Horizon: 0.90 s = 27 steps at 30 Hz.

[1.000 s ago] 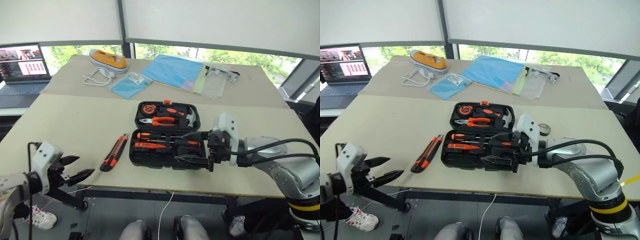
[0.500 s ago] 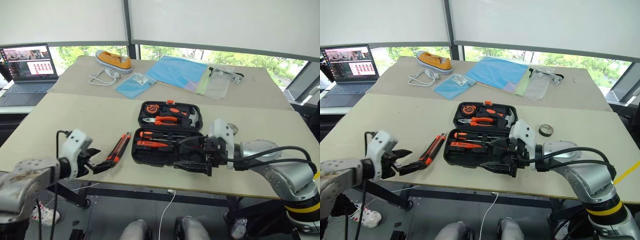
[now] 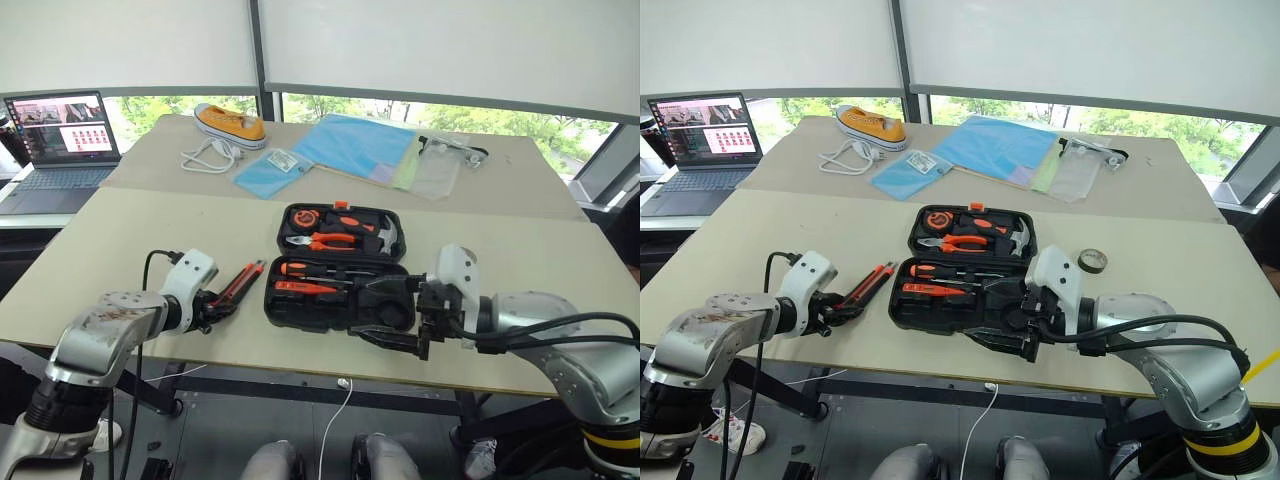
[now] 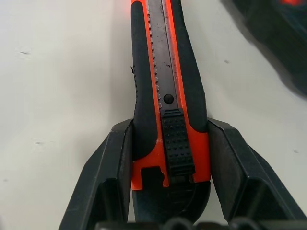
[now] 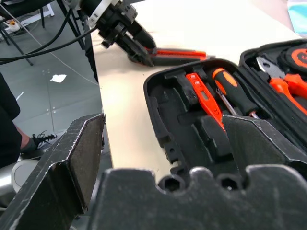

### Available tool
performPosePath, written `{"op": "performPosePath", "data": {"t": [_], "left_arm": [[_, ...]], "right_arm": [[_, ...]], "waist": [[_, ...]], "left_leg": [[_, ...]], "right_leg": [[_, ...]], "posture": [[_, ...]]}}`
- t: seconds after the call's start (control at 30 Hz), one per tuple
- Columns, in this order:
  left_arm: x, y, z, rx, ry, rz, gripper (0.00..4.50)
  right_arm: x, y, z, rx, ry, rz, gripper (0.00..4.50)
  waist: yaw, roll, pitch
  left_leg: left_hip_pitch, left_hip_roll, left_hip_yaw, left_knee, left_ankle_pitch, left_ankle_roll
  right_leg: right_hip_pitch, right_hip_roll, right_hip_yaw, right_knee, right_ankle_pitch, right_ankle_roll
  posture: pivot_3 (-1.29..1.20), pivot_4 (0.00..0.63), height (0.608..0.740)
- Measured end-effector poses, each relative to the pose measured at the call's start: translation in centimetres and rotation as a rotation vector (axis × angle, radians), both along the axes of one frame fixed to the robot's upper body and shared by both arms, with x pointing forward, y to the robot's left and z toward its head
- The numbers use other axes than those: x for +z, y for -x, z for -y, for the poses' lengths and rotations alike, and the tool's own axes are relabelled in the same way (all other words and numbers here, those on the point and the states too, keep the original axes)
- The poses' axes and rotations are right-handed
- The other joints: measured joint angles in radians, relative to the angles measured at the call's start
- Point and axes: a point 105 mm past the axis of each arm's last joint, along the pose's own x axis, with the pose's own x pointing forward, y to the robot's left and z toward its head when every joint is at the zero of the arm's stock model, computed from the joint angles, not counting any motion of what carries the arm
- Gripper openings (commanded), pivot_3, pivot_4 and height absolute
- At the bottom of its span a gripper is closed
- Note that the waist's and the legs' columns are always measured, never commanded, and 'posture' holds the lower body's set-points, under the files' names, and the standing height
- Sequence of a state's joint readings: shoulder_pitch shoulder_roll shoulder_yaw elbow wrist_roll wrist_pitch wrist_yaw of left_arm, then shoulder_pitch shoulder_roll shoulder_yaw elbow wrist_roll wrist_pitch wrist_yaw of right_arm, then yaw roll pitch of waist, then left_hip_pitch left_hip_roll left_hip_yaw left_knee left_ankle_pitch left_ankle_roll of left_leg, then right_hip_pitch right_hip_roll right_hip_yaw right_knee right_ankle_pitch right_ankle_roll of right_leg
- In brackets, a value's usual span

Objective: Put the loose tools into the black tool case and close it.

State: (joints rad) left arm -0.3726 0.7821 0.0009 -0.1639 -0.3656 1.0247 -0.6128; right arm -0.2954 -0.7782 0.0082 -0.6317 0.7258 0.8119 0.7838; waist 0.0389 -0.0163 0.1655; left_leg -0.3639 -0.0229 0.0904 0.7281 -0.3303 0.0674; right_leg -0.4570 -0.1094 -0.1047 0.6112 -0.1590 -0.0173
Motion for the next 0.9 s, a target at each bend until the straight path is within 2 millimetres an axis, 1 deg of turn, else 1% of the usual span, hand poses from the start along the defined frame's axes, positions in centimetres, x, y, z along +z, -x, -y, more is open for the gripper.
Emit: {"op": "performPosePath", "data": {"t": [0.07, 0.1, 0.17, 0.23, 0.27, 0.3, 0.37, 0.43, 0.53, 0.6, 0.67, 0.7, 0.8, 0.9], "left_arm": [[1.0, -0.9, -0.9, -0.012, 0.049, 0.052, 1.77], [2.2, -1.2, -0.9, -0.065, 0.065, 0.094, 1.77], [5.0, -1.2, 0.2, -0.24, 0.078, 0.182, 1.77], [7.7, -0.5, 1.6, -0.444, 0.065, 0.236, 1.77], [8.5, -0.1, 2.4, -0.53, 0.06, 0.243, 1.77], [8.9, 0.3, 3.3, -0.629, 0.052, 0.233, 1.77], [8.5, 1.2, 5.1, -0.801, 0.029, 0.181, 1.77], [7.3, 1.9, 6.5, -0.945, 0.007, 0.104, 1.77], [5.8, 2.4, 7.7, -1.075, -0.025, 0.027, 1.77], [5.3, 2.1, 8.6, -1.142, -0.047, 0.015, 1.77], [5.0, 1.2, 10.3, -1.181, -0.062, 0.038, 1.77], [4.5, 0.5, 11.2, -1.194, -0.076, 0.046, 1.77], [2.5, 0.2, 11.8, -1.244, -0.11, 0.007, 1.77], [2.5, -0.2, 12.1, -1.283, -0.135, 0.035, 1.77]], "right_arm": [[0.1, 0.3, 0.2, 0.003, 0.01, -0.003, 4.5], [0.1, 0.3, 0.4, -0.003, 0.016, 0.001, 4.5], [0.1, 0.2, 0.7, -0.015, 0.03, 0.003, 4.5], [-0.1, 0.3, 0.8, -0.02, 0.033, -0.003, 4.5], [-0.2, 0.3, 0.9, -0.024, 0.036, -0.006, 4.5], [-0.3, 0.3, 1.0, -0.029, 0.039, -0.007, 4.5], [-0.3, 0.3, 1.1, -0.033, 0.04, -0.007, 4.5], [-0.3, 0.4, 1.1, -0.039, 0.041, -0.001, 4.5], [-0.5, 0.6, 1.1, -0.053, 0.042, 0.003, 4.5], [-0.5, 0.7, 1.4, -0.075, 0.043, 0.007, 4.5], [-0.7, 0.9, 1.5, -0.095, 0.045, 0.008, 4.5], [-0.7, 1.1, 1.5, -0.106, 0.045, 0.014, 4.5], [-1.0, 1.6, 1.8, -0.146, 0.044, 0.01, 4.5], [-1.2, 1.7, 2.0, -0.17, 0.042, 0.001, 4.5]], "waist": [[0.0, -0.002, 0.002], [-0.001, -0.005, 0.003], [-0.001, -0.006, 0.004], [0.0, -0.006, 0.004], [0.0, -0.006, 0.004], [0.0, -0.006, 0.004], [-0.001, -0.006, 0.004], [-0.002, -0.006, 0.004], [-0.003, -0.006, 0.004], [-0.002, -0.006, 0.004], [0.004, -0.006, 0.004], [0.007, -0.006, 0.004], [0.0, -0.006, 0.004], [-0.005, -0.007, 0.004]], "left_leg": [[-0.003, 0.001, -0.001, 0.0, 0.001, -0.002], [-0.005, 0.002, -0.002, 0.0, 0.002, -0.003], [-0.006, 0.002, -0.002, 0.0, 0.002, -0.003], [-0.006, 0.001, -0.002, 0.0, 0.002, -0.002], [-0.006, 0.001, -0.002, 0.0, 0.002, -0.002], [-0.006, 0.001, -0.002, 0.0, 0.002, -0.001], [-0.007, 0.0, -0.001, 0.0, 0.006, 0.006], [-0.007, 0.0, -0.001, 0.0, 0.006, 0.007], [-0.008, 0.001, -0.001, 0.0, 0.006, 0.008], [-0.008, 0.002, -0.002, 0.0, 0.007, 0.008], [-0.008, 0.002, -0.003, 0.001, 0.007, 0.008], [-0.008, 0.002, -0.003, 0.001, 0.007, 0.008], [-0.009, 0.003, -0.003, 0.002, 0.006, 0.011], [-0.009, 0.004, -0.004, 0.002, 0.006, 0.011]], "right_leg": [[-0.003, 0.001, -0.002, 0.0, 0.0, -0.001], [-0.004, 0.001, -0.004, 0.0, 0.001, -0.001], [-0.004, 0.001, -0.005, -0.001, 0.0, -0.002], [-0.004, 0.0, -0.006, -0.001, 0.001, -0.009], [-0.003, 0.0, -0.007, -0.002, 0.001, -0.01], [-0.003, 0.0, -0.007, -0.001, 0.001, -0.01], [-0.003, 0.001, -0.011, -0.003, 0.001, -0.01], [-0.003, 0.001, -0.016, -0.003, 0.0, -0.009], [-0.003, 0.002, -0.016, -0.003, -0.004, -0.006], [-0.002, 0.002, -0.016, -0.002, -0.005, -0.007], [-0.001, 0.001, -0.016, -0.002, -0.005, -0.007], [-0.001, 0.001, -0.016, -0.002, -0.005, -0.007], [-0.002, 0.0, -0.015, -0.002, -0.005, -0.007], [-0.002, 0.001, -0.015, -0.002, -0.004, -0.007]], "posture": [[0.0, 0.15, 0.718], [0.0, 0.15, 0.718], [0.0, 0.15, 0.718], [0.0, 0.15, 0.718], [0.0, 0.15, 0.718], [0.0, 0.15, 0.718], [0.0, 0.15, 0.718], [0.0, 0.15, 0.718], [0.0, 0.15, 0.718], [0.0, 0.15, 0.718], [0.0, 0.15, 0.718], [0.0, 0.15, 0.718], [0.0, 0.15, 0.718], [0.0, 0.15, 0.718]]}}
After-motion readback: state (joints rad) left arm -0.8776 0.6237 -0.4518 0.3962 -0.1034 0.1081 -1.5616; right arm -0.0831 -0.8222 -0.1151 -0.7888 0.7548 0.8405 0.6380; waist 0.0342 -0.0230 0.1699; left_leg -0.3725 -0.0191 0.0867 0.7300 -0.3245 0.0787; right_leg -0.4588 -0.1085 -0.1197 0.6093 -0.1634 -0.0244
